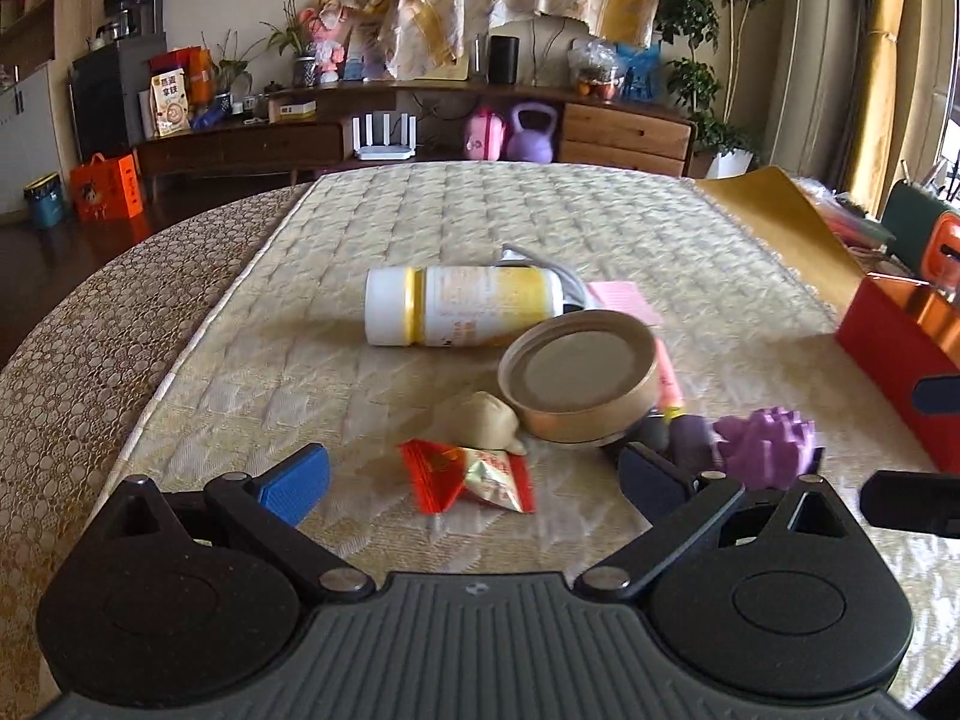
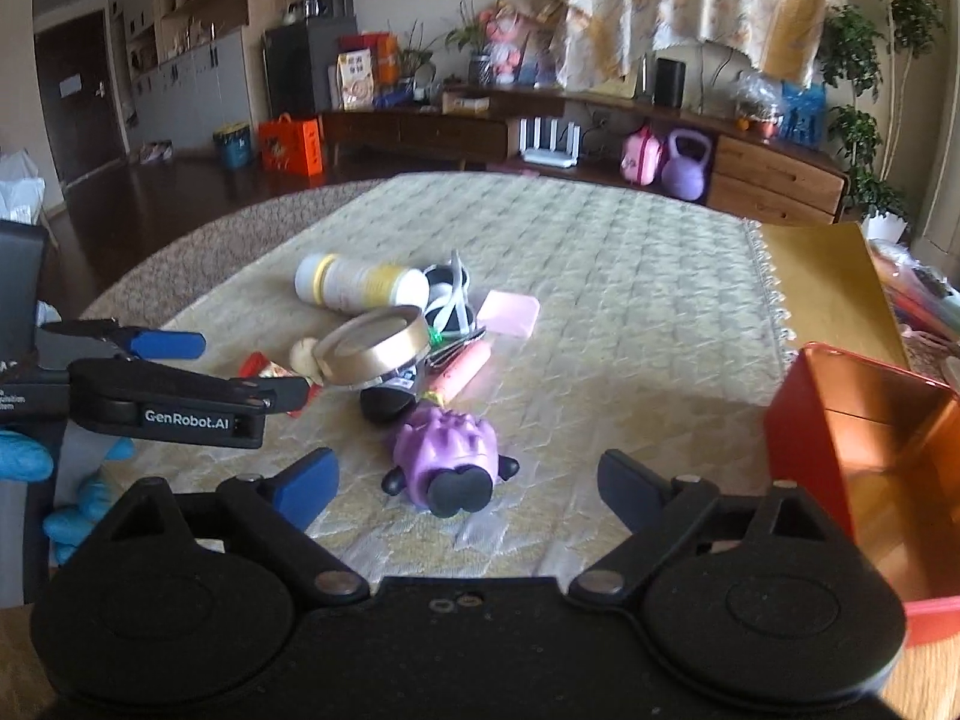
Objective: Organize rigid objects
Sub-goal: 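Close left tool on red candy packet while right tool grasps purple spiky toy, then carry candy packet in left tool and purple toy in right tool over red tin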
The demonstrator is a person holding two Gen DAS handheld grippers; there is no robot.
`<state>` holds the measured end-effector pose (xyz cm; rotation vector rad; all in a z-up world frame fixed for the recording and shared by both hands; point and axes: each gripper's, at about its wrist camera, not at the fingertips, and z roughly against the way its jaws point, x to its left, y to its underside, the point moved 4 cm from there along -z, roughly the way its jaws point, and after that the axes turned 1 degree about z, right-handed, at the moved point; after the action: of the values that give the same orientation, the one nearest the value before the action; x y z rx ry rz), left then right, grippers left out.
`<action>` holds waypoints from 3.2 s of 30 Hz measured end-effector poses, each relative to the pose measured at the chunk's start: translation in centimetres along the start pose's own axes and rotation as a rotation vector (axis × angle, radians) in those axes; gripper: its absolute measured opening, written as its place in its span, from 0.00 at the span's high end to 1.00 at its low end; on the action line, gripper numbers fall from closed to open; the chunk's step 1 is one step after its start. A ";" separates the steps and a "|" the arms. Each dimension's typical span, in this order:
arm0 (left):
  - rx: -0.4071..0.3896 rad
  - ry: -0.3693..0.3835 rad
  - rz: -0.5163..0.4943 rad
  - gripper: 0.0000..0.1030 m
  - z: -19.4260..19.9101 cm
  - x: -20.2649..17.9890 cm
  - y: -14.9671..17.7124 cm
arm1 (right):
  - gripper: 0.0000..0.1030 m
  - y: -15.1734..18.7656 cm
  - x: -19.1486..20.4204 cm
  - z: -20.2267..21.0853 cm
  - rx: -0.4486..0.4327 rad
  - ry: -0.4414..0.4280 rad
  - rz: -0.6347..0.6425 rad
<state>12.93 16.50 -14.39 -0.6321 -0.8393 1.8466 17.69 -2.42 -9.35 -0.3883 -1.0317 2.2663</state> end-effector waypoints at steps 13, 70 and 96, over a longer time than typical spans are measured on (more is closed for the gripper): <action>0.018 0.018 -0.019 0.17 -2.3 0.3 0.3 | 0.21 -0.4 0.6 -4.9 0.064 0.001 0.043; -0.042 0.304 -0.132 0.78 7.3 -10.1 -4.8 | 0.40 -1.2 -6.1 8.6 -0.063 0.121 -0.213; 0.092 0.494 -0.291 0.78 -1.3 -30.2 -11.0 | 0.40 2.0 -20.4 9.5 -0.055 0.328 -0.248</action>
<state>31.88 -7.75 -4.90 -0.8158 -0.4843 1.3738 27.94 -21.98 -4.38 -0.5974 -0.9173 1.8810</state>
